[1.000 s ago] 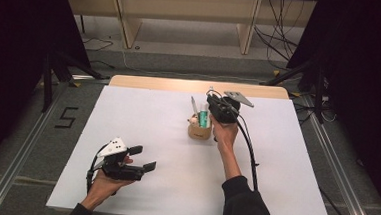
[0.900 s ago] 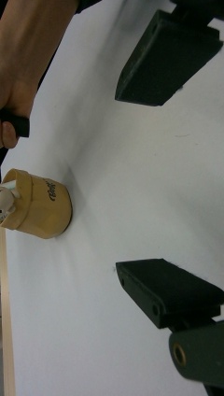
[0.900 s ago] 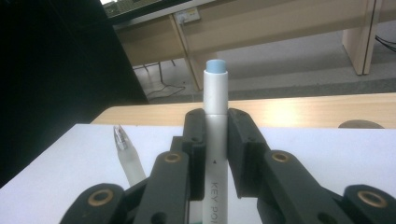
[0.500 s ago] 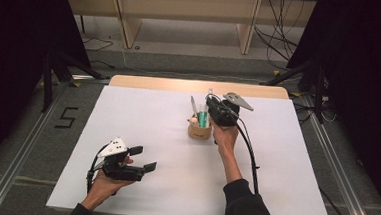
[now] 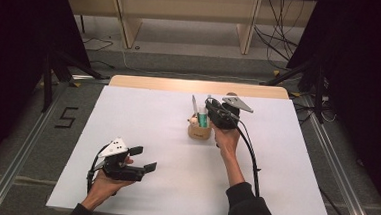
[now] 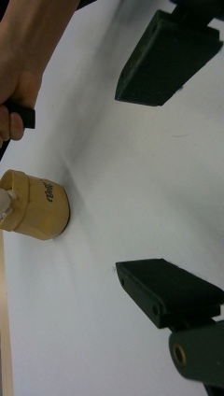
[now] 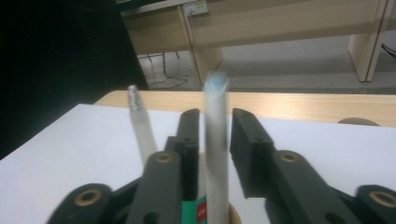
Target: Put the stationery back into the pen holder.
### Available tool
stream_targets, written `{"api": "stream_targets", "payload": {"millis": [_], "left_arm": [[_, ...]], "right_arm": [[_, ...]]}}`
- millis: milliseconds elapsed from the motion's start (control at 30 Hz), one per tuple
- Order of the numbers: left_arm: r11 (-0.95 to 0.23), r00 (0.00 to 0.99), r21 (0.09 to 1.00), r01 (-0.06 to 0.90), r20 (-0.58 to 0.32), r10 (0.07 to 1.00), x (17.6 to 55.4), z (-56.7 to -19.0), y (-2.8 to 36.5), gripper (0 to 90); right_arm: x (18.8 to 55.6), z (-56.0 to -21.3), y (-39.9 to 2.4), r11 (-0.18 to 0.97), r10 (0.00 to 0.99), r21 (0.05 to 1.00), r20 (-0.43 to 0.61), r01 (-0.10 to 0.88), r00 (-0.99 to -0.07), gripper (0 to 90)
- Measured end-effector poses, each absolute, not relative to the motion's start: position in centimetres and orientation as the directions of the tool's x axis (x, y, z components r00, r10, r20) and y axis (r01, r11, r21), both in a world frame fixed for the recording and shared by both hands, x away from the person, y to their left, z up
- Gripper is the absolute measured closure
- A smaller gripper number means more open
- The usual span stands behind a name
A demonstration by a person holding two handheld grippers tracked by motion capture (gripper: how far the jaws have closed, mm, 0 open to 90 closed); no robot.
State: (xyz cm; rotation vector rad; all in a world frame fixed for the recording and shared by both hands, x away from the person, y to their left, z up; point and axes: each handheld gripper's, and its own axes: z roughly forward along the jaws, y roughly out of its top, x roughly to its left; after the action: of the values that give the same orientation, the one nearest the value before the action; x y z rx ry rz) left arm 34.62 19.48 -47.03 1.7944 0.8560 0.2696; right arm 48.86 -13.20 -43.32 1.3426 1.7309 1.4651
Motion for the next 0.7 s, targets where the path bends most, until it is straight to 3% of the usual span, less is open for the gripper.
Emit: {"api": "stream_targets", "payload": {"millis": [133,700], "left_arm": [[-0.163,0.715,0.893,0.42,-0.215,0.665,34.6,-47.0,19.5,14.6],[-0.16,0.715,0.893,0.421,-0.218,0.664,34.7,-47.0,19.5,14.6]], "right_arm": [[48.6,-42.9,-13.5,-0.068,0.894,0.934,0.213,0.35,-0.394,59.3],[46.4,-40.6,-14.9,-0.009,0.865,0.917,0.207,0.399,-0.457,39.3]]}}
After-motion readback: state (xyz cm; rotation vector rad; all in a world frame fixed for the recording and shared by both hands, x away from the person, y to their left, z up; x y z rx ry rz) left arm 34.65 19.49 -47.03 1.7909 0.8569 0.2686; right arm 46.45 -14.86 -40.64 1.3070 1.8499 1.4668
